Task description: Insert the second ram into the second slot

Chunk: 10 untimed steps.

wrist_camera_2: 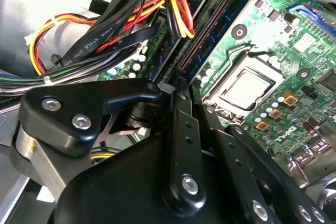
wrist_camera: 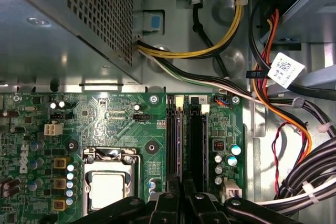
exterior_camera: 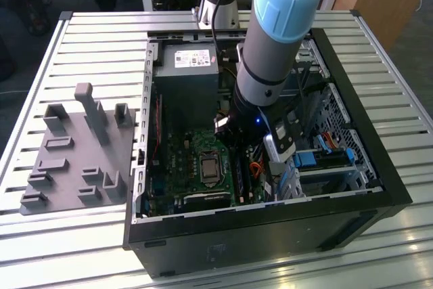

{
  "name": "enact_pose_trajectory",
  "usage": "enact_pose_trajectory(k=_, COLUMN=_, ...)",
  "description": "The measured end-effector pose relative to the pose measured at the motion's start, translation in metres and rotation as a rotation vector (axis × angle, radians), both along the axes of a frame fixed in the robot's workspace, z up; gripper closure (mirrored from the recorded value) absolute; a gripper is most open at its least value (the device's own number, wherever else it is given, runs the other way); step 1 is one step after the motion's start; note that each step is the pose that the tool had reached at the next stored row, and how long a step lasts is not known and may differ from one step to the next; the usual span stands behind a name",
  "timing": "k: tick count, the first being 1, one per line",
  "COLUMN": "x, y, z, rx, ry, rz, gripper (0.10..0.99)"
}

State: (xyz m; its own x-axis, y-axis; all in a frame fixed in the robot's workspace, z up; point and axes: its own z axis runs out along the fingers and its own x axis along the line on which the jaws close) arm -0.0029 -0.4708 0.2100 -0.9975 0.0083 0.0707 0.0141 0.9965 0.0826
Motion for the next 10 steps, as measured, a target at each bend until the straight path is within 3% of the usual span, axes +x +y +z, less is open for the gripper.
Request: enact_pose_trajectory(k=10, x=0.0, y=0.0, z=-0.0021, rx=0.0, ry=0.0001, rz=0.0, gripper=0.949)
